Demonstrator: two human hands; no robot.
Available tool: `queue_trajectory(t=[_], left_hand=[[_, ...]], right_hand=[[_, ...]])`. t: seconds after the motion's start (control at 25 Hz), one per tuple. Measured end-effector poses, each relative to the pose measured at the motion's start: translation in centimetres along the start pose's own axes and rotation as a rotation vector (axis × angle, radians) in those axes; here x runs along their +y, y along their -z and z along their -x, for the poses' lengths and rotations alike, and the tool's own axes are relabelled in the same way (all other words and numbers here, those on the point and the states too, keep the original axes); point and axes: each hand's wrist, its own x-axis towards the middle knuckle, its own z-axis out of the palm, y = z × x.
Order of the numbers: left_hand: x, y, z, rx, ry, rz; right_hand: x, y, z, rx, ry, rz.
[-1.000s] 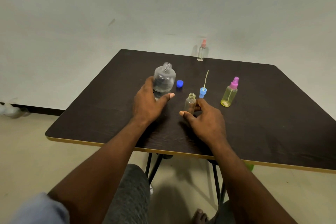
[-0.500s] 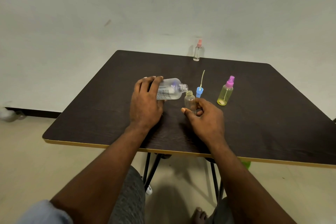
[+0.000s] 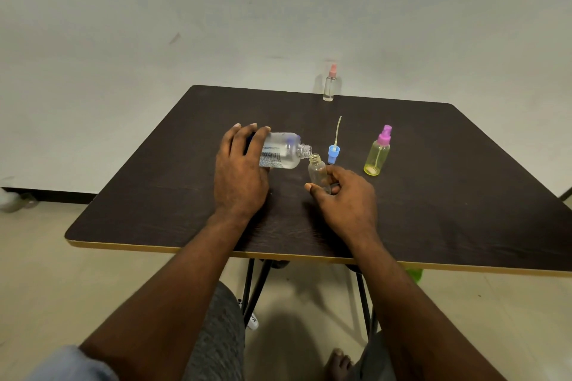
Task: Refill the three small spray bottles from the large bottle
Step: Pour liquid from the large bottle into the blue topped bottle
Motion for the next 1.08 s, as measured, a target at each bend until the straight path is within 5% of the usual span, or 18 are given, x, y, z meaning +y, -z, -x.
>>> queue_trajectory(t=[1.08], left_hand=[[0.1,-0.04,-0.18,0.098,-0.034,-0.055]], right_hand=[[-0.14,0.21,0.03,-0.036,-0.015,0.013]])
